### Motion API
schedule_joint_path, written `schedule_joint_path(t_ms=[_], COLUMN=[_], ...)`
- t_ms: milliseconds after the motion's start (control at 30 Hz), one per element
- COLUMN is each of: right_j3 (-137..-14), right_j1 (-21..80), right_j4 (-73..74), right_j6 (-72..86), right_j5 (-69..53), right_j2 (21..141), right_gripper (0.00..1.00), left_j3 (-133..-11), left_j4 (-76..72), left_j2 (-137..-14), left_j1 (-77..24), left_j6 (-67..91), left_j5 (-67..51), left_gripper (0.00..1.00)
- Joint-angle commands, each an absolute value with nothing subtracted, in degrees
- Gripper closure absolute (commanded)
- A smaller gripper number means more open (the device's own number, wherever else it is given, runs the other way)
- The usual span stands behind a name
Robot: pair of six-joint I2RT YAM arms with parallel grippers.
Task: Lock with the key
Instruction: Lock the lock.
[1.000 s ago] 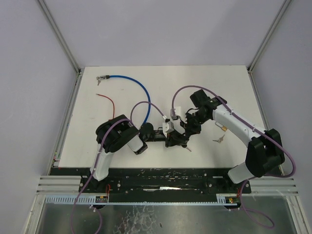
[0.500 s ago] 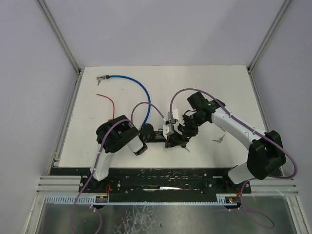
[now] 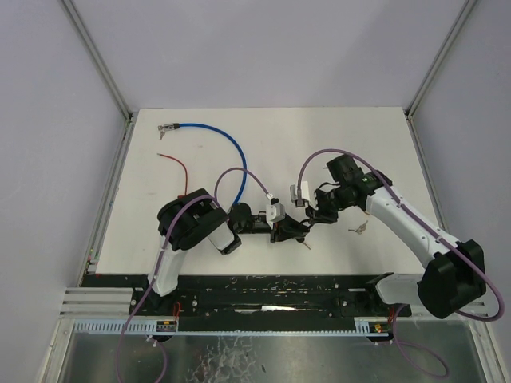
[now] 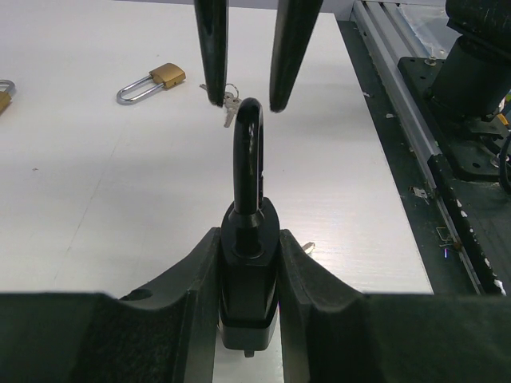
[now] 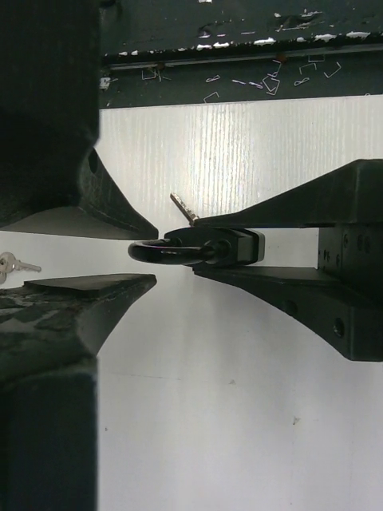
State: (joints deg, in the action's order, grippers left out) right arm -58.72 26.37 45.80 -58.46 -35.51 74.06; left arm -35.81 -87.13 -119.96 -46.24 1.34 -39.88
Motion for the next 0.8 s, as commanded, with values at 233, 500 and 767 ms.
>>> schedule_joint_path(t_ms=[233,500,767], right_j3=[-59.9,-60.4,-63.0], right_j1=[26.0,28.1,30.4], right_j4=[47.2,49.5,50.7], right_j6=[-61.1,-64.4,-60.0], right_j5=[-38.2,-36.1,-36.1], right_j2=[79.3,81.1,89.8], right_gripper=[0.85,1.00,1.00], left_j3=[-35.6,-35.3,-35.0], left_j4=[-92.3,-92.3,-92.3], left_j2=[-120.7,-120.8,-121.6], left_j1=[-46.2,-45.9,-45.4], left_j6=[0.6,0.2,-0.1], left_j5=[-40.6,-41.3,-41.6], left_gripper=[1.00,1.00,1.00])
